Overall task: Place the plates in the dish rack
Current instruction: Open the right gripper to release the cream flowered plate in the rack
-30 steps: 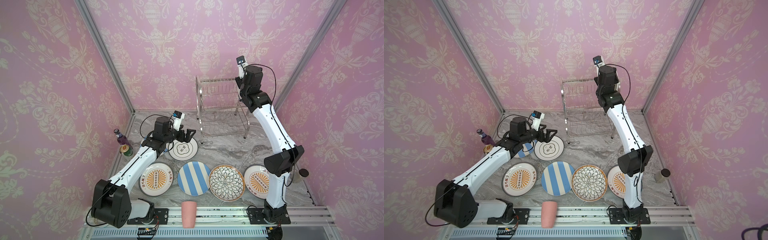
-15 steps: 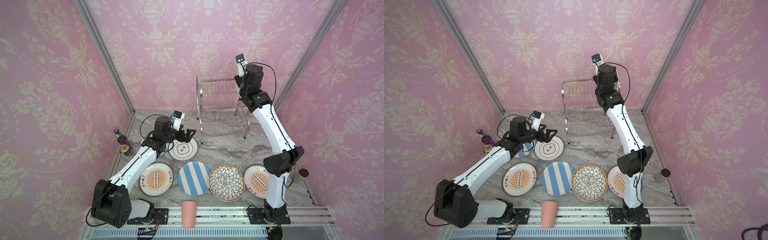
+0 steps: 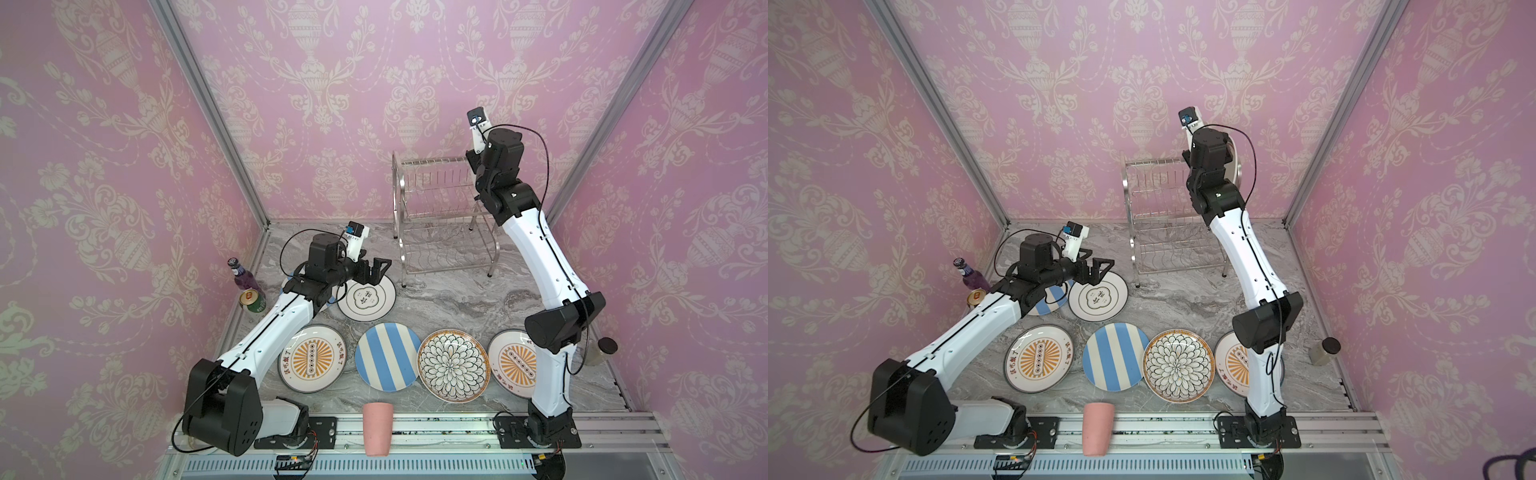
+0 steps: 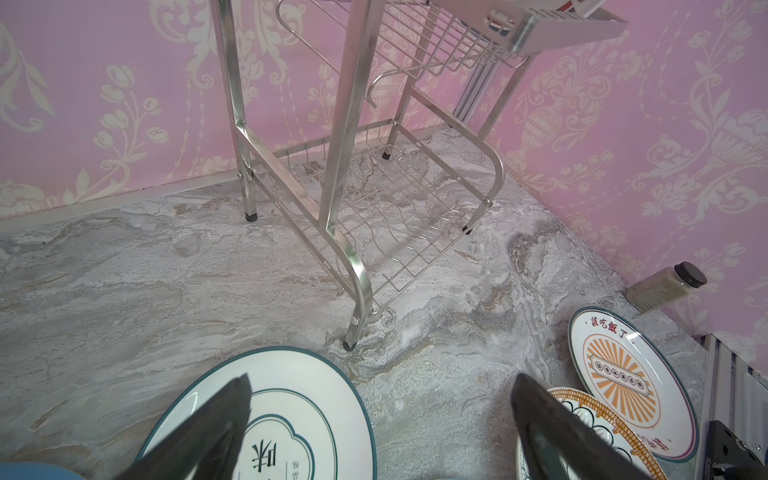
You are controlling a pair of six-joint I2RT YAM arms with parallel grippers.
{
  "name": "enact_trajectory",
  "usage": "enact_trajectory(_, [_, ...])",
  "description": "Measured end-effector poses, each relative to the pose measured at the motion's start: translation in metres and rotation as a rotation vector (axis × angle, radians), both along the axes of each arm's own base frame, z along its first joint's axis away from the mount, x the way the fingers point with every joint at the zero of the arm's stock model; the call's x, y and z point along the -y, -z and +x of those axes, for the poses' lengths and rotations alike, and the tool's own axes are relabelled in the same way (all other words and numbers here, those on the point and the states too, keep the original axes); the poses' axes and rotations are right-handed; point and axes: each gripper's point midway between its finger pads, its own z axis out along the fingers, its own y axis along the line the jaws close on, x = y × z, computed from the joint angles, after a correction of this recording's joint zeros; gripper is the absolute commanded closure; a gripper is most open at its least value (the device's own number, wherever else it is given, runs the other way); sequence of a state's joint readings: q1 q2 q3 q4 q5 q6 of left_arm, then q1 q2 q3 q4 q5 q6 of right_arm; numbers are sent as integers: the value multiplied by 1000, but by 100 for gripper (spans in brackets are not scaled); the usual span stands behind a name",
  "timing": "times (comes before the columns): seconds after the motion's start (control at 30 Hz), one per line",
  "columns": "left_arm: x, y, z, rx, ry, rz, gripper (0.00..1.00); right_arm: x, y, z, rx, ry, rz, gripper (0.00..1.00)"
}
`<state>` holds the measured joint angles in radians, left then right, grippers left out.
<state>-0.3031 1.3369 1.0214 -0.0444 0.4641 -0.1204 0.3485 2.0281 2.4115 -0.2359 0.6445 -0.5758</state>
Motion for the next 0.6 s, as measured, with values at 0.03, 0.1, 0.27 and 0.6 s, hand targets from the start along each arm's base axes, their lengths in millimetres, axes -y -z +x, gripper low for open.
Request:
enact_trajectory(0.03, [0, 0, 0, 1, 0, 0, 1, 1, 2, 2, -4, 2, -2, 100])
enact_trajectory(0.1, [0, 0, 0, 1, 0, 0, 1, 2, 7, 5, -12, 6, -4, 100])
enact_trajectory(0.27, [0, 0, 0, 1, 0, 0, 1, 9, 16, 12, -31, 18, -3, 100])
enact_trajectory(0.6, [0, 0, 0, 1, 0, 0, 1, 7, 29, 18, -29, 10, 15, 100])
